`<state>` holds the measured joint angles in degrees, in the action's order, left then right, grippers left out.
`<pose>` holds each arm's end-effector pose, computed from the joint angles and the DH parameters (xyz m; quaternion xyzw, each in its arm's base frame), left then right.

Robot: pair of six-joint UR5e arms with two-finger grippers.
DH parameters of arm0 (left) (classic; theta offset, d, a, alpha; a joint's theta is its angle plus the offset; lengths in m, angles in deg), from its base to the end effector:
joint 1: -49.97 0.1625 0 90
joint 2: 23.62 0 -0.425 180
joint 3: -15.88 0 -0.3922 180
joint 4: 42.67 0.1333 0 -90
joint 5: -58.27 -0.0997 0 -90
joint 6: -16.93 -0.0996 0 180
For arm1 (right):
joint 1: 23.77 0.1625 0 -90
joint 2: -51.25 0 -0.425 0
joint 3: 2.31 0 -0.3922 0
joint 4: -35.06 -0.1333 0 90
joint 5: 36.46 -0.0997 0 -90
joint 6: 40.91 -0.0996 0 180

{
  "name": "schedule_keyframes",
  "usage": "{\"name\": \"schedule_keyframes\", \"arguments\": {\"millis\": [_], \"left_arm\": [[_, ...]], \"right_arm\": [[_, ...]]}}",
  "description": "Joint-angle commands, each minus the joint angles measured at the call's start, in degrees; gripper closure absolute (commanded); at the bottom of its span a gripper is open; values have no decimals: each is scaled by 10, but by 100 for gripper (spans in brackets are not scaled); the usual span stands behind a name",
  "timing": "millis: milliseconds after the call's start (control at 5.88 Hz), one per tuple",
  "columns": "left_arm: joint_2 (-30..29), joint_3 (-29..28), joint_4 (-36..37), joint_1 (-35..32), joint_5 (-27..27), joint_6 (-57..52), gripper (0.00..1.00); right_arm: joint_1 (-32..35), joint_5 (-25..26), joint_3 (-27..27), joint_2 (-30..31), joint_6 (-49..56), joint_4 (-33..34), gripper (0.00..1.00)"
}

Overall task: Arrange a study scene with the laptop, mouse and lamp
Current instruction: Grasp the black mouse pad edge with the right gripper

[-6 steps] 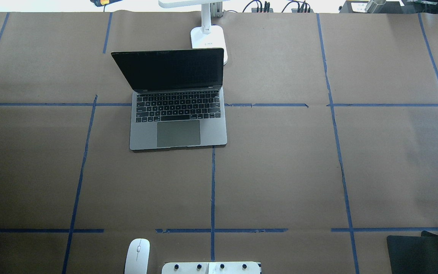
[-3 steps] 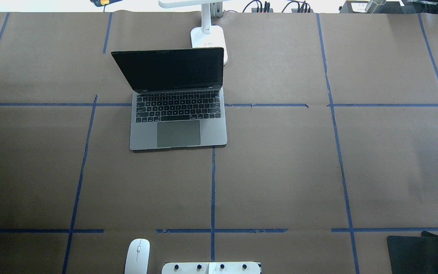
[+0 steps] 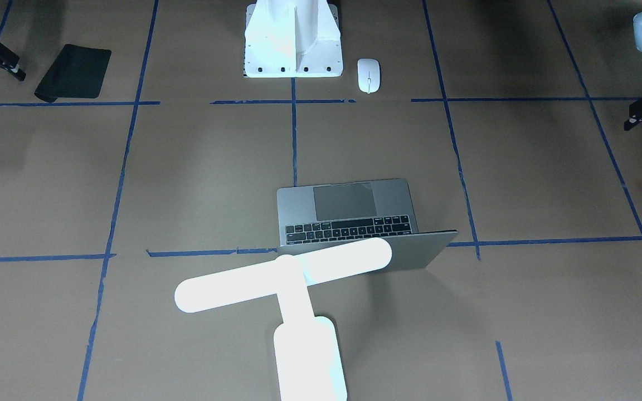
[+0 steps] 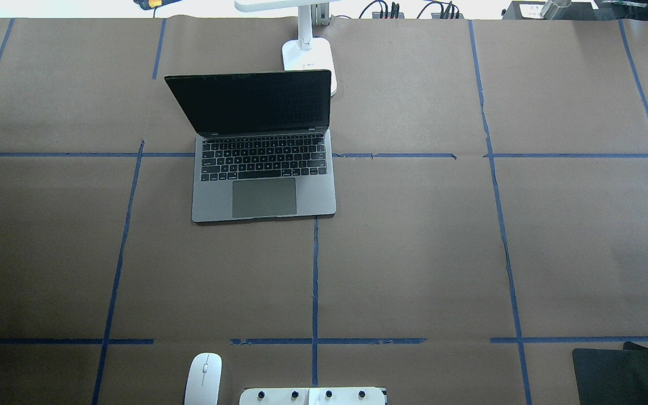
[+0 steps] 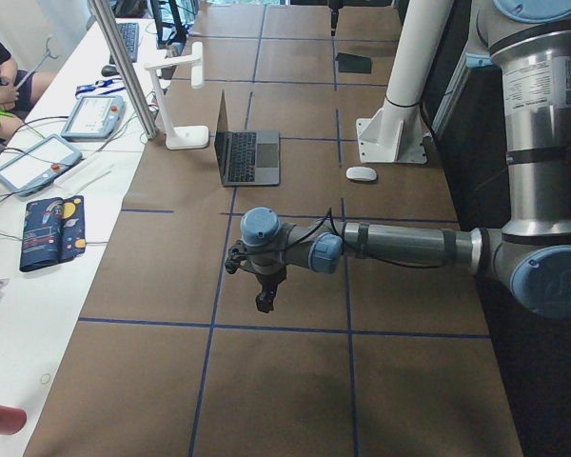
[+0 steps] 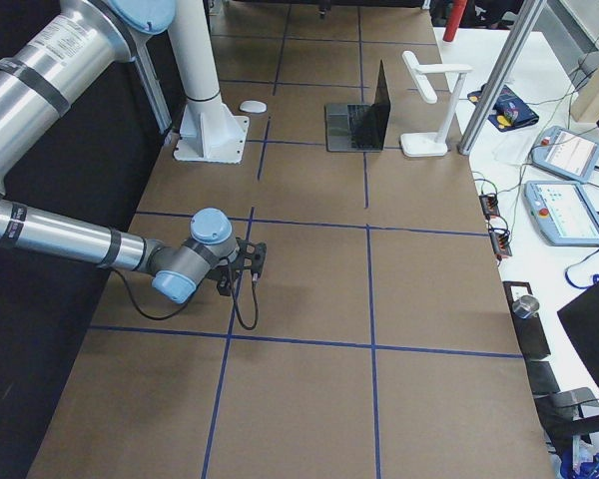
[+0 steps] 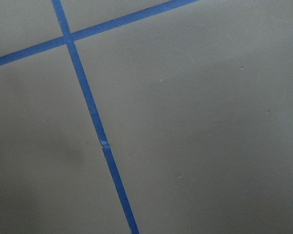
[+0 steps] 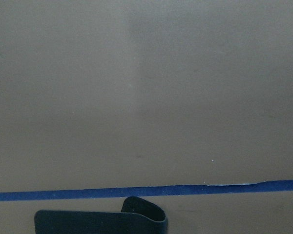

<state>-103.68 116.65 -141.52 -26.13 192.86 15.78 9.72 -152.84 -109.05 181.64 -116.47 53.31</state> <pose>0.0415 -0.4317 0.6286 0.0356 0.3844 0.1525 0.9098 -0.1317 -0.1939 0.6289 -0.0292 -0.4472 0.0554 0.8922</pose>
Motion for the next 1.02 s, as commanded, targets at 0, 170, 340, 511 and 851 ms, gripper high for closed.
{"name": "schedule_keyframes", "arguments": {"millis": [0,170,340,511,851], "left_arm": [[6,3,-3,-1,1,5,0],[6,3,-3,-3,1,5,0],[6,3,-3,-6,1,5,0],[6,3,-3,-6,1,5,0],[6,3,-4,-7,1,4,0]], "right_arm": [[-128,101,2,2,-101,-28,1],[-220,186,7,2,-158,-29,1],[-322,283,9,14,-216,-28,1],[-336,294,9,31,-222,-29,6],[-336,293,9,37,-245,-66,74]]}}
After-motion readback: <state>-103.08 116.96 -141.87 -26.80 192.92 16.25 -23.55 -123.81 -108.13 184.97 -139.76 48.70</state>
